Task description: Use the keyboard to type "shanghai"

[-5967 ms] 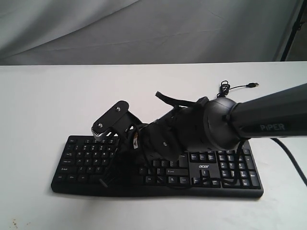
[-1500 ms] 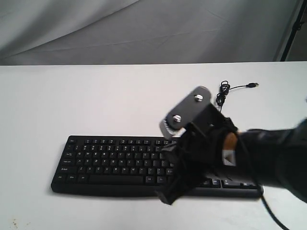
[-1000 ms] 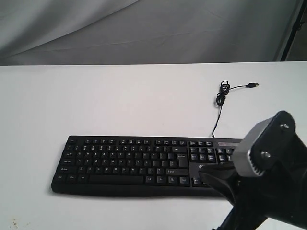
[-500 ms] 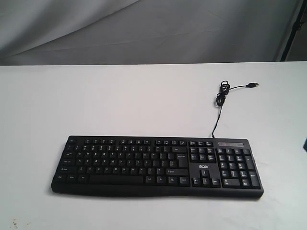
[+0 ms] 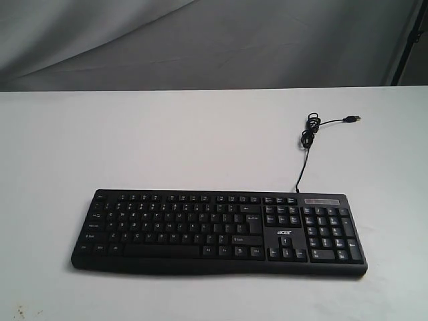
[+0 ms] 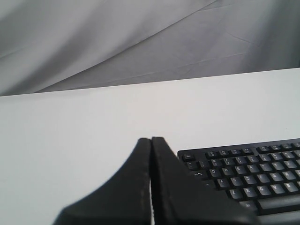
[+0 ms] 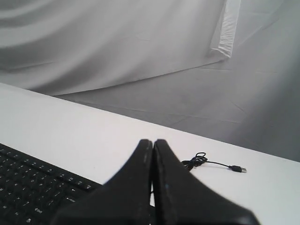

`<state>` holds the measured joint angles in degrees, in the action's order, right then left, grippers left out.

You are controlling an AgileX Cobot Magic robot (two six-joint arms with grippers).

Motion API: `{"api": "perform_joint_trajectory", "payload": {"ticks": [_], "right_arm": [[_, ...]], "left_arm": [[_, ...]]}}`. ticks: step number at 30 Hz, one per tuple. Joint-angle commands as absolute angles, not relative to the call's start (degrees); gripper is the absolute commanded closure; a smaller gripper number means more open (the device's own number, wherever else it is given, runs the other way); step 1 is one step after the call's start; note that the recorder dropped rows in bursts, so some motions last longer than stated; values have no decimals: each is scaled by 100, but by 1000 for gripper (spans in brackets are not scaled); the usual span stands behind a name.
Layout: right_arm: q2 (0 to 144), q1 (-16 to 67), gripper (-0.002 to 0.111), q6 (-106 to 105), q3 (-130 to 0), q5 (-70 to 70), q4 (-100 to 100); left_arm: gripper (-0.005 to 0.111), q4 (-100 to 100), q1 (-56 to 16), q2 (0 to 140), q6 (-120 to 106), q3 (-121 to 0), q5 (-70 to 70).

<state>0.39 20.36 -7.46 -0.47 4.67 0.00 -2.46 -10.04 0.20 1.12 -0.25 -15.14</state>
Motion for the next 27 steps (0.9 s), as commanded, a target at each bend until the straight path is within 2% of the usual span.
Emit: {"api": "perform_joint_trajectory", "payload": {"ticks": [1,9,27], "right_arm": [[0,1994,108,-784,0,556,-57],[0,1994,108,-772,0,1568,-57],[0,1994,108,-761,0,1570,-57]], "left_arm": [[107,-251,-1024,0,128,0,-1498],[107,-251,-1024,0,128,0,-1498],[107,-251,-1024,0,128,0,-1498]]}}
